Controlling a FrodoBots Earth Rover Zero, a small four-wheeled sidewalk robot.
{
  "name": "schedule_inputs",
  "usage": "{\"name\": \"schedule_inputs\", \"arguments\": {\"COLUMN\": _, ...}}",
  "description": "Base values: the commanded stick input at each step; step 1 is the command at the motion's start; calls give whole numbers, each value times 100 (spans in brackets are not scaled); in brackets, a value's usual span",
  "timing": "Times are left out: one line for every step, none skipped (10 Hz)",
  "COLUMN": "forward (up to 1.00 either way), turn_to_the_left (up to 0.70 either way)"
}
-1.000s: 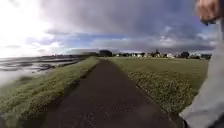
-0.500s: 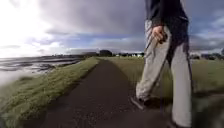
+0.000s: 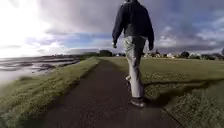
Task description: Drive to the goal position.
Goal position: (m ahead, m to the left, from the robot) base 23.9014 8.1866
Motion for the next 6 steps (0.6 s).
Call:
{"name": "schedule_inputs", "arguments": {"forward": 0, "turn_to_the_left": 0}}
{"name": "schedule_inputs", "arguments": {"forward": 0, "turn_to_the_left": 0}}
{"name": "schedule_inputs", "arguments": {"forward": 0, "turn_to_the_left": 0}}
{"name": "schedule_inputs", "arguments": {"forward": 0, "turn_to_the_left": 0}}
{"name": "schedule_inputs", "arguments": {"forward": 0, "turn_to_the_left": 0}}
{"name": "schedule_inputs", "arguments": {"forward": 0, "turn_to_the_left": 0}}
